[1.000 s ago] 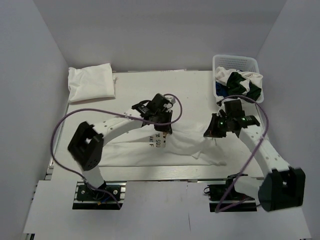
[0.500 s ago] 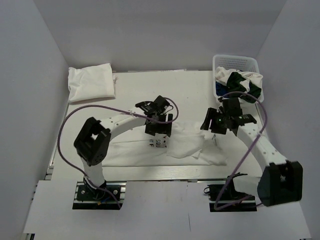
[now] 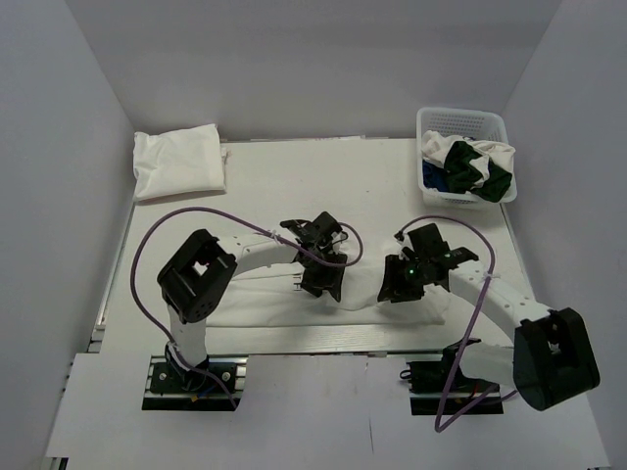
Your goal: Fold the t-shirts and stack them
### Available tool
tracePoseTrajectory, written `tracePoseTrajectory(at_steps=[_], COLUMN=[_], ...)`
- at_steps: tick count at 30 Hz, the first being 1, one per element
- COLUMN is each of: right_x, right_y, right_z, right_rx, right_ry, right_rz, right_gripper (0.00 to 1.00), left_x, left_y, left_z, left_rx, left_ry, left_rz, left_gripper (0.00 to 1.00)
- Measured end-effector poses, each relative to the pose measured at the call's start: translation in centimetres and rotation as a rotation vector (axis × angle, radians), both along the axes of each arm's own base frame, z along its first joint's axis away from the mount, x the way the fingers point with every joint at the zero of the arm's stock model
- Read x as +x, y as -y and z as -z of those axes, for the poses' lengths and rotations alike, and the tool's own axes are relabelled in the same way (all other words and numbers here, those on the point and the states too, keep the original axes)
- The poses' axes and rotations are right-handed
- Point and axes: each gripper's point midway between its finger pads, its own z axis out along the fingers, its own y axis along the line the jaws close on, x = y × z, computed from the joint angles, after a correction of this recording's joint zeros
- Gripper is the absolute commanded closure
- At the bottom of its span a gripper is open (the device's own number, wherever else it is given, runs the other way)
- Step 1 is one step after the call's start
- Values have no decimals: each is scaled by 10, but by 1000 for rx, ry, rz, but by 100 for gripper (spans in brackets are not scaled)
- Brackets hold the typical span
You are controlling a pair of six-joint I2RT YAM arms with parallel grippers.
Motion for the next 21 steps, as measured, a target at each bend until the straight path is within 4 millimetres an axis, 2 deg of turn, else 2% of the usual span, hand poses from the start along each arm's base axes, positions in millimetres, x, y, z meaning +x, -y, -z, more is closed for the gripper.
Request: tracePoseTrajectory(at_steps=[3, 9, 11, 12, 13, 16, 21], right_x=[1, 2, 2, 2, 3, 3, -1], right_y=[-4, -2, 0, 0, 1, 3, 10], right_z=[10, 26, 28, 29, 29, 30, 30], right_rx=[-10, -51, -65, -71, -76, -93, -131], right_ry=[-28, -74, -75, -73, -73, -70, -67], right_rz=[-5, 16, 20, 23, 29, 38, 37], right_gripper=[57, 58, 72, 74, 69, 61, 58], left_x=[-1, -3, -3, -3, -3, -4, -5], left_y=[5, 7, 7, 7, 7, 7, 8], left_z=[1, 7, 7, 7, 7, 6, 6], left_rx=[-8, -4, -4, -4, -4, -7, -7], left_ry=[-6, -27, -29, -28, -28, -29, -27], left_rz=[16, 24, 23, 23, 25, 29, 35], left_gripper=[49, 66, 76, 82, 87, 88, 95])
